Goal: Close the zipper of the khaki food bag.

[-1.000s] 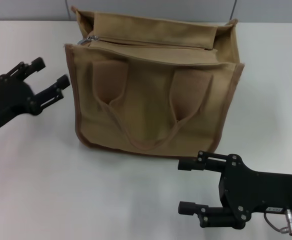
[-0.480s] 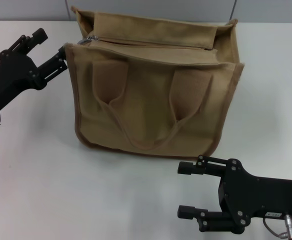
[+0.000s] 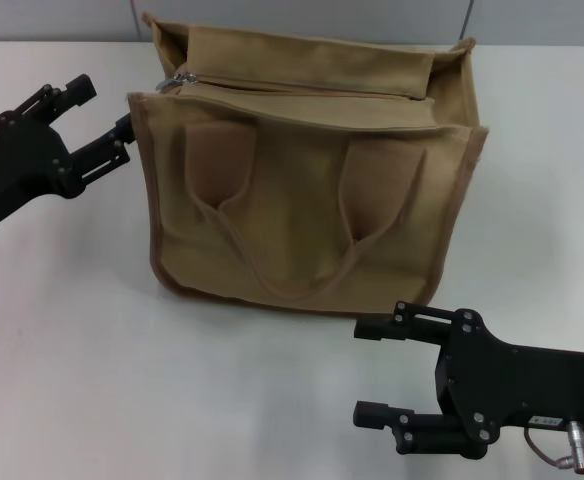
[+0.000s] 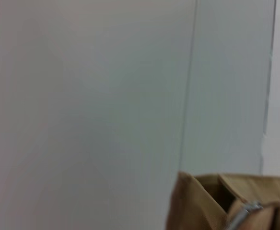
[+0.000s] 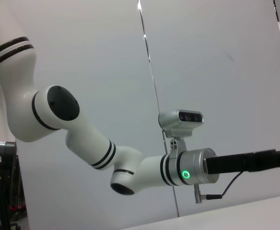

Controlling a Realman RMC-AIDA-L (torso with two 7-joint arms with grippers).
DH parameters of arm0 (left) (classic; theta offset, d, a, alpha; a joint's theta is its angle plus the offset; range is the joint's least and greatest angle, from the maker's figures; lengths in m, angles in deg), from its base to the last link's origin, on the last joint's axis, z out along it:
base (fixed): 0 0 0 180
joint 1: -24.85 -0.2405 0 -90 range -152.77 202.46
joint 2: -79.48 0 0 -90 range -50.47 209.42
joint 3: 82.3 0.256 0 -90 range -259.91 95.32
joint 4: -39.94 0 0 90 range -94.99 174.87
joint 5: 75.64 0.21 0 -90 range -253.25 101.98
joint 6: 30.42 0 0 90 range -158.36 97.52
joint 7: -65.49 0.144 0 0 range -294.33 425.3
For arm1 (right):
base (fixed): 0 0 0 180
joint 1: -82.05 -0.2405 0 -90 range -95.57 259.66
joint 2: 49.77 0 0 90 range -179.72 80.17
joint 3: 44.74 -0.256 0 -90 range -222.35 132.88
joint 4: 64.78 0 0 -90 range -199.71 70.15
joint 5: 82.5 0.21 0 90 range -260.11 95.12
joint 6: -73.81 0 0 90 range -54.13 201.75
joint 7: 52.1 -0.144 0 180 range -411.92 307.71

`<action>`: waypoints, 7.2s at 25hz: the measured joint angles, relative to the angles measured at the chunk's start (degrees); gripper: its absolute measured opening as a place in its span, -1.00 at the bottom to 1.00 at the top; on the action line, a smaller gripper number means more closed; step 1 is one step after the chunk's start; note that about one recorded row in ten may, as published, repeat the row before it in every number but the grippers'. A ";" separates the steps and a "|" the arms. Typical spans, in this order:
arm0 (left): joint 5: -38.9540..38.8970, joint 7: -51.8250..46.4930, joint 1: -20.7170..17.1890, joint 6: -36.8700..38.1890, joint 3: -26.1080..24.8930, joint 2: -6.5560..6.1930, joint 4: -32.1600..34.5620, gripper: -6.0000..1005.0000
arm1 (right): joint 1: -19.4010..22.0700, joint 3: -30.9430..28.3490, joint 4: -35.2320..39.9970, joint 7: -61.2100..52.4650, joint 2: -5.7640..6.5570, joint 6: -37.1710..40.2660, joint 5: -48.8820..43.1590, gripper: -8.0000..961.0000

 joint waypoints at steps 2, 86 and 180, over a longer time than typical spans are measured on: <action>0.43 -1.65 -0.27 -0.07 2.41 -0.04 2.13 0.61 | -0.11 0.00 0.00 0.00 0.00 0.00 0.00 0.55; -9.92 -8.80 5.02 10.28 6.23 0.78 -5.49 -0.94 | -9.31 0.01 -9.63 34.16 -0.27 1.32 33.63 0.55; -16.85 -12.01 2.79 5.22 8.02 0.07 -6.15 -0.94 | -13.11 -5.47 -16.03 55.58 -0.26 -18.58 33.08 -0.97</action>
